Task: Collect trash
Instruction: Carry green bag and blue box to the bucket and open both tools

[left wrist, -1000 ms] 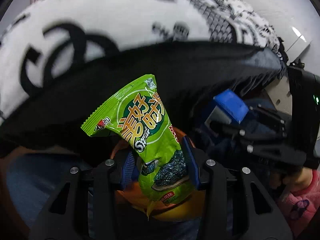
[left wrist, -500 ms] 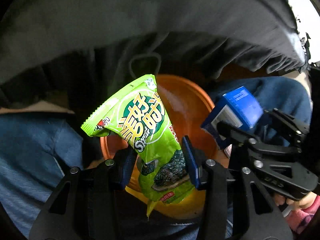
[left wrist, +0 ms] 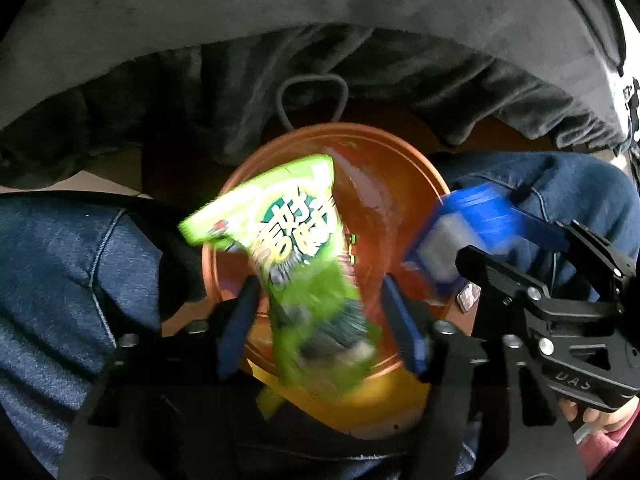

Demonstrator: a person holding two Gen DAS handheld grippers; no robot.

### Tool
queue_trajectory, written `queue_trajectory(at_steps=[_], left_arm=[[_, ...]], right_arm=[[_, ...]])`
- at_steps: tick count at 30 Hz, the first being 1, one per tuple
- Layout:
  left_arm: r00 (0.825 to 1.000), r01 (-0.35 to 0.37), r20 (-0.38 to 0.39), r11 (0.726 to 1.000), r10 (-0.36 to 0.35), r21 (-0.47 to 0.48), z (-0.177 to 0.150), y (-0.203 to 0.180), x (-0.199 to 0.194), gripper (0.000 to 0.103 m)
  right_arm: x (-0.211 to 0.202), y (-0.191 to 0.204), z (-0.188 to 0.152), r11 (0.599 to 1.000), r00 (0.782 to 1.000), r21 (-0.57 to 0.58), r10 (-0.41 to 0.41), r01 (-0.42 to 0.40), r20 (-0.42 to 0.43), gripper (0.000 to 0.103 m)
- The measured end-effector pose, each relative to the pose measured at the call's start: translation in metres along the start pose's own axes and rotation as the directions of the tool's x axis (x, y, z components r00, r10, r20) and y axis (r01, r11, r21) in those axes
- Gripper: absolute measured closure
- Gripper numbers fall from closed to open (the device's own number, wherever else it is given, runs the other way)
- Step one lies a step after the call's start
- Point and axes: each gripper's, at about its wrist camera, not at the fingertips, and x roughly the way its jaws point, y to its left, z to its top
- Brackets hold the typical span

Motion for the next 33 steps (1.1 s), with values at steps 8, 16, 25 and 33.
queue_trajectory(at_steps=[8,16,25,33], left_arm=[[1.0,-0.007,0.016,1.0,0.008,-0.028,0.002,0.003,-0.002,0.029],[1.0,-0.014,0.026,0.999,0.015,-0.036,0.0,0.011,-0.007,0.026],[0.998,-0.043,0.045,0.999,0.044,-0.021,0.0,0.008,-0.015,0.024],[0.988,-0.083,0.131,0.996,0.079,0.023,0.004,0.001,-0.04,0.024]], right_arm=[[-0.003,-0.003,0.0,1.0,1.0,0.027,0.0,-0.001,0.007,0.018],[-0.004,-0.004,0.001,0.999,1.0,0.039,0.002,-0.002,0.01,0.016],[-0.007,-0.004,0.0,0.999,1.0,0.046,0.001,-0.001,0.019,0.016],[-0.018,-0.004,0.0,0.999,0.999,0.055,-0.002,-0.001,0.052,0.016]])
